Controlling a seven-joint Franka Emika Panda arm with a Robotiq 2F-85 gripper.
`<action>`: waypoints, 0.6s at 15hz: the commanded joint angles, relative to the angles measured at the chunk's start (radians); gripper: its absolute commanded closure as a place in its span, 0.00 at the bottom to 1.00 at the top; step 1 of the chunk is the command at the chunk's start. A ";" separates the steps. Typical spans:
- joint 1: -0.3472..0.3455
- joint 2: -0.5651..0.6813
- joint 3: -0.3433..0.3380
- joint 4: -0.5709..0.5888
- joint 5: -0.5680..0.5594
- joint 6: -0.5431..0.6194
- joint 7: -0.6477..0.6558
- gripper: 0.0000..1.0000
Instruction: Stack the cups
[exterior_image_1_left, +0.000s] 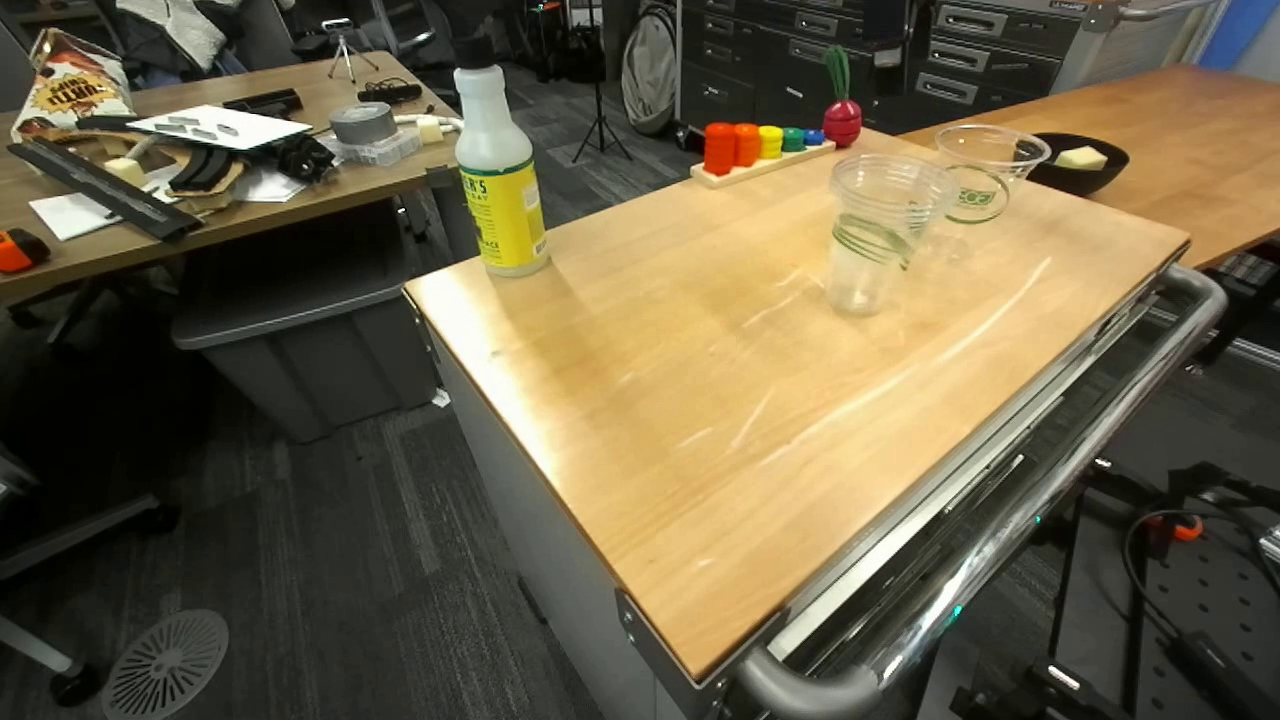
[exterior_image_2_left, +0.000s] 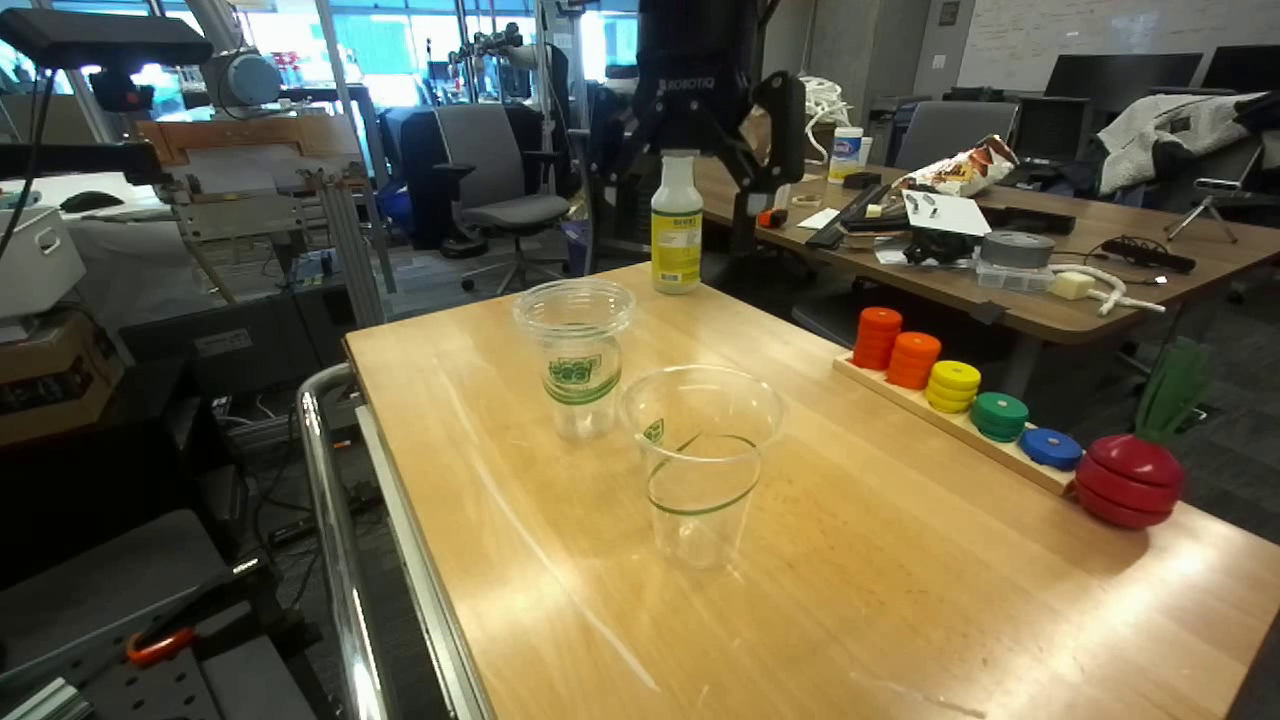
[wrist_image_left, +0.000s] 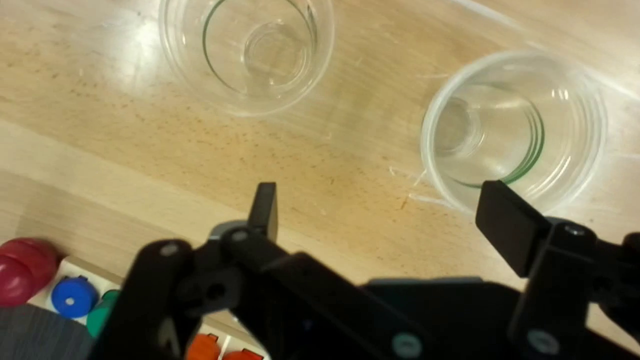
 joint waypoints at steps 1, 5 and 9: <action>0.004 -0.026 0.015 -0.037 -0.011 0.075 0.009 0.00; -0.001 -0.036 0.015 -0.061 0.060 0.114 -0.041 0.00; -0.003 -0.059 0.012 -0.089 0.161 0.121 -0.117 0.00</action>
